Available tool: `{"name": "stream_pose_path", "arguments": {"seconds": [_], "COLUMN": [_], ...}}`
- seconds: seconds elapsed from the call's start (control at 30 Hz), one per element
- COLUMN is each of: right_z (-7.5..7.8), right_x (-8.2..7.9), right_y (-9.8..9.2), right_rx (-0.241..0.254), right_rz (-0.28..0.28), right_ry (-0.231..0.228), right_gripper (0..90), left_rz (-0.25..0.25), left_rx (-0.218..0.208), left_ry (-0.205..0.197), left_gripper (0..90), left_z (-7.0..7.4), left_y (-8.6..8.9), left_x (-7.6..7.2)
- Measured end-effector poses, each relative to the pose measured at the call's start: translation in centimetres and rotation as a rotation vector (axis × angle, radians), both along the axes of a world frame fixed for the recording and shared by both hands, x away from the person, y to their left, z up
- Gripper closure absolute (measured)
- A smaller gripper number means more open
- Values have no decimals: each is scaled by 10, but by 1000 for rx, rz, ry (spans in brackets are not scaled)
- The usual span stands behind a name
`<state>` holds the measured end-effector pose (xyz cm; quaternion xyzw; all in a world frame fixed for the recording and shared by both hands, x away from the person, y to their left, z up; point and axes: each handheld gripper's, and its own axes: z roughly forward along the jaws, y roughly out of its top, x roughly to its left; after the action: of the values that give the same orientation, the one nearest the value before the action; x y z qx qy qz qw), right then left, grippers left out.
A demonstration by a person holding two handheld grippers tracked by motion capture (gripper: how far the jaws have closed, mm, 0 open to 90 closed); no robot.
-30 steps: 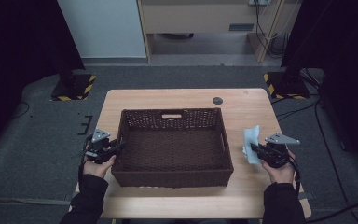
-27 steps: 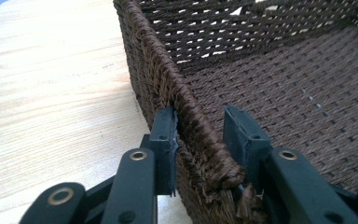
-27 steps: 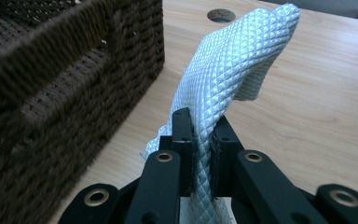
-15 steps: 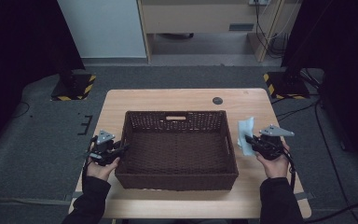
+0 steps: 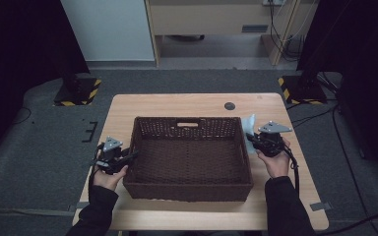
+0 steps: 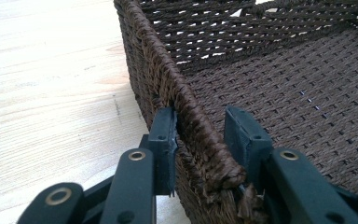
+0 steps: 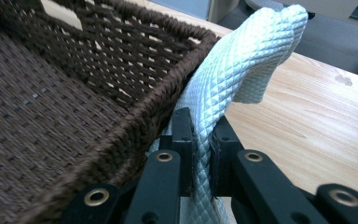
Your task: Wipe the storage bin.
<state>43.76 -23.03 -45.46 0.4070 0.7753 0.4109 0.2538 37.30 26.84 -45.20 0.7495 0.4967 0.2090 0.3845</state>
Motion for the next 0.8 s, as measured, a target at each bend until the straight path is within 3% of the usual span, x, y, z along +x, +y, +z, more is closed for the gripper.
{"name": "stream_pose_path", "arguments": {"seconds": [0.1,0.23,0.4,0.5,0.63,0.77,0.8], "right_z": [-8,-24,-50,-56,-41,-12,-9], "right_x": [5,8,15,16,13,5,4], "right_y": [1,4,5,5,-2,-7,-7], "right_rx": [-25,-32,-68,-29,58,123,128], "right_rz": [13,33,40,46,39,58,60], "right_ry": [16,78,197,226,164,6,-13], "right_gripper": [838,838,838,837,838,838,839], "left_rz": [-1,-2,-3,-6,-4,-3,-3], "left_rx": [-1,0,0,-5,-5,-4,-4], "left_ry": [-2,-2,-2,-4,-3,-2,-2], "left_gripper": [637,636,633,629,629,630,630], "left_z": [0,0,0,-1,-1,-1,-1], "left_y": [0,0,0,1,1,1,1], "left_x": [0,0,0,0,0,0,0]}}
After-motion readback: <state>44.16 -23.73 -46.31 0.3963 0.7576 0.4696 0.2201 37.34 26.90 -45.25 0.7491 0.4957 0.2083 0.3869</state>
